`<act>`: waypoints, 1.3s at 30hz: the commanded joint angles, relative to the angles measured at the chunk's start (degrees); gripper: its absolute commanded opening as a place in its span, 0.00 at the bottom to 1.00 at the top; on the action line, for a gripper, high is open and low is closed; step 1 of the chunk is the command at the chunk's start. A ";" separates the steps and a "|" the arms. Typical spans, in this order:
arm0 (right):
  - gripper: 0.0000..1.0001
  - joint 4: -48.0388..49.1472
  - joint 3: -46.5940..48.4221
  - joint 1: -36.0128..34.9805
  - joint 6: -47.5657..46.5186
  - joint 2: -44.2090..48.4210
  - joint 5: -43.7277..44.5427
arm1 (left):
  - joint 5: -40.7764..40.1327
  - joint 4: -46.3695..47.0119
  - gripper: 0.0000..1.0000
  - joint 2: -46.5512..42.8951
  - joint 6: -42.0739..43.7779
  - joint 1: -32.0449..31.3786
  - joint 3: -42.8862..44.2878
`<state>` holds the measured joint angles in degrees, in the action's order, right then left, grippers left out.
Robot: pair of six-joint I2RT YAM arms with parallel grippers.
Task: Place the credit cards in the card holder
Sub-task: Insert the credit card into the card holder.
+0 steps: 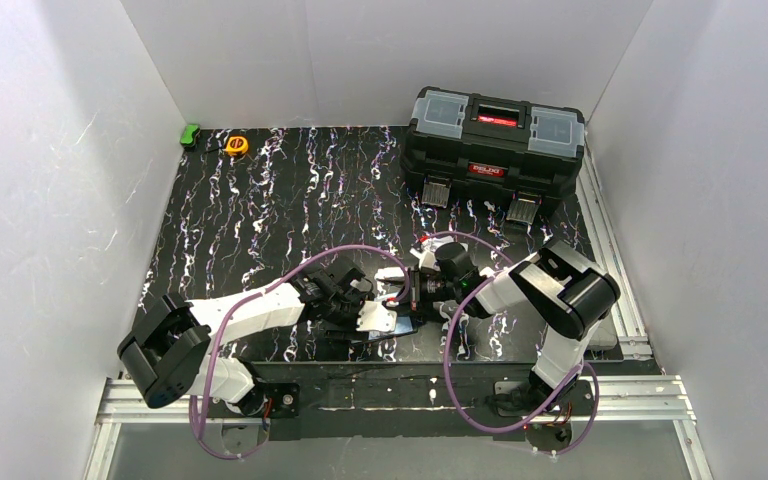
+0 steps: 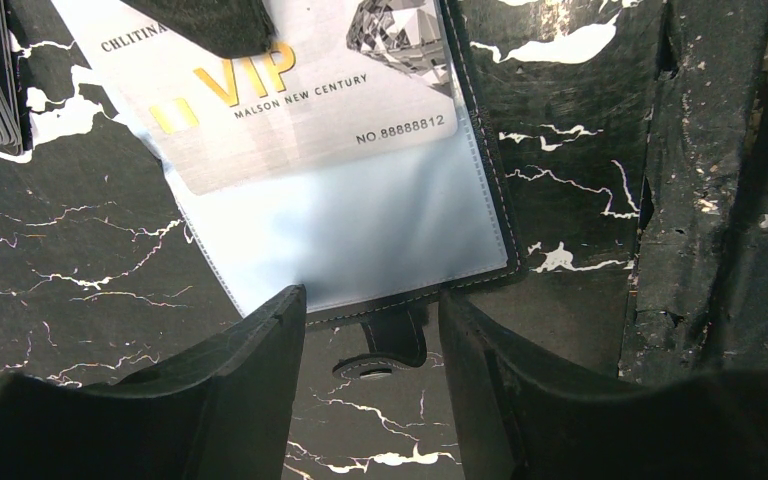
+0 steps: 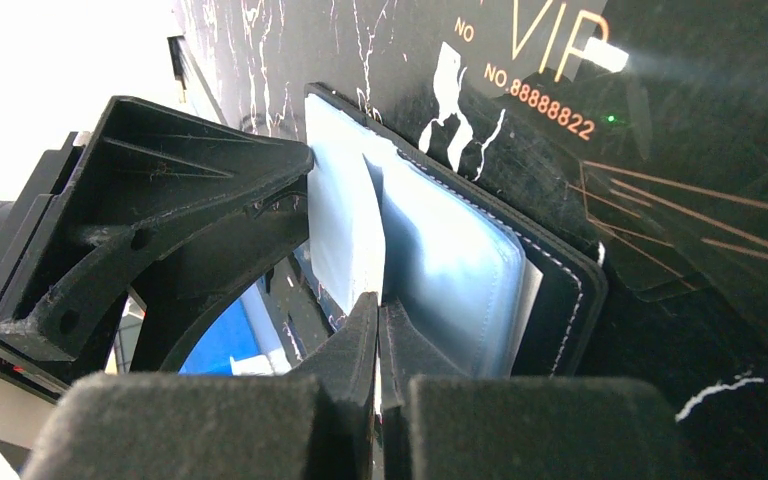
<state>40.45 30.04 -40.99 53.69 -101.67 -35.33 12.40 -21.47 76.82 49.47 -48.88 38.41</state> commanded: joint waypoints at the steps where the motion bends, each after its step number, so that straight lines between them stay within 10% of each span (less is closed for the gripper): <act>1: 0.01 -3.61 1.44 -0.67 -2.57 0.51 0.50 | -0.99 0.99 0.50 -0.35 0.29 -0.28 -0.80; 20: 0.03 -16.02 7.34 -4.08 -7.93 0.35 3.70 | -1.06 1.27 0.50 -0.38 0.22 -0.52 -0.62; 25: 0.49 -24.35 7.91 -4.57 -10.52 4.34 8.47 | -1.06 1.61 0.50 -0.74 -0.66 -0.51 -0.70; 39: 0.52 -34.56 11.06 -7.90 -13.51 7.89 15.77 | 1.29 5.29 0.52 -8.61 -12.67 -0.56 -2.16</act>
<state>12.93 40.05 -47.79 42.63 -94.78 -24.82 9.67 -15.88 72.82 41.04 -49.25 36.80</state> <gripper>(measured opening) 0.521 0.520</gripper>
